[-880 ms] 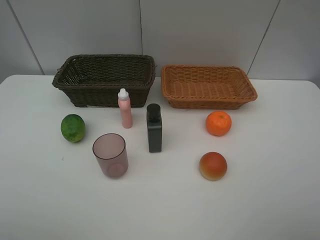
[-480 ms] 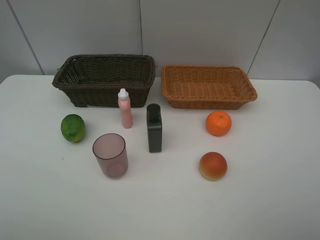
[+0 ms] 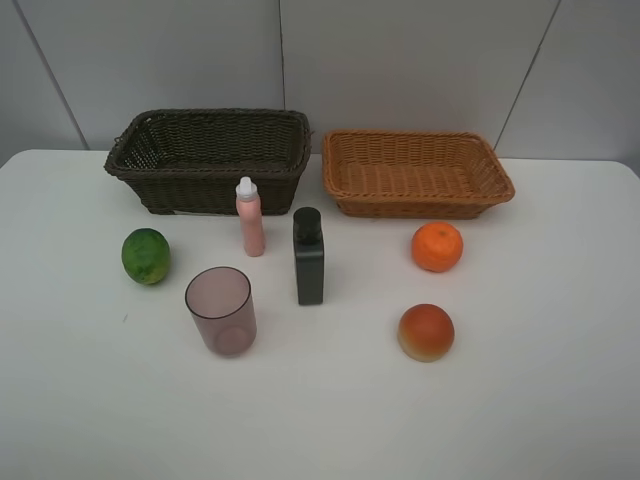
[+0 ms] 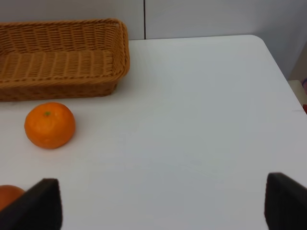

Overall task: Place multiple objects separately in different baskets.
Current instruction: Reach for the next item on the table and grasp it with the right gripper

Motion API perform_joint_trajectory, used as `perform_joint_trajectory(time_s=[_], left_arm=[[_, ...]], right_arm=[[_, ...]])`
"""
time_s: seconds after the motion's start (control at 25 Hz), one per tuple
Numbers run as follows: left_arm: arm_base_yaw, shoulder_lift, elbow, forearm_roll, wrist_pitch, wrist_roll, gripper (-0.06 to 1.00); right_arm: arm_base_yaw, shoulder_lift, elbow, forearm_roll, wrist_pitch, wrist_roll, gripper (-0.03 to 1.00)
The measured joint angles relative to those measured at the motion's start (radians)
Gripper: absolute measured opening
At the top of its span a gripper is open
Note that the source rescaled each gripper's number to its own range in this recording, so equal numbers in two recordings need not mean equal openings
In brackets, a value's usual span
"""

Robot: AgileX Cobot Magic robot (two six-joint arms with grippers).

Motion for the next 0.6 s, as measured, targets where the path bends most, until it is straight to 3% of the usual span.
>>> perform_joint_trajectory(time_s=[0.6], left_arm=[[0.000, 0.000, 0.000, 0.000, 0.000, 0.000, 0.95]], right_arm=[[0.000, 0.054, -0.013, 0.001, 0.001, 0.000, 0.85]])
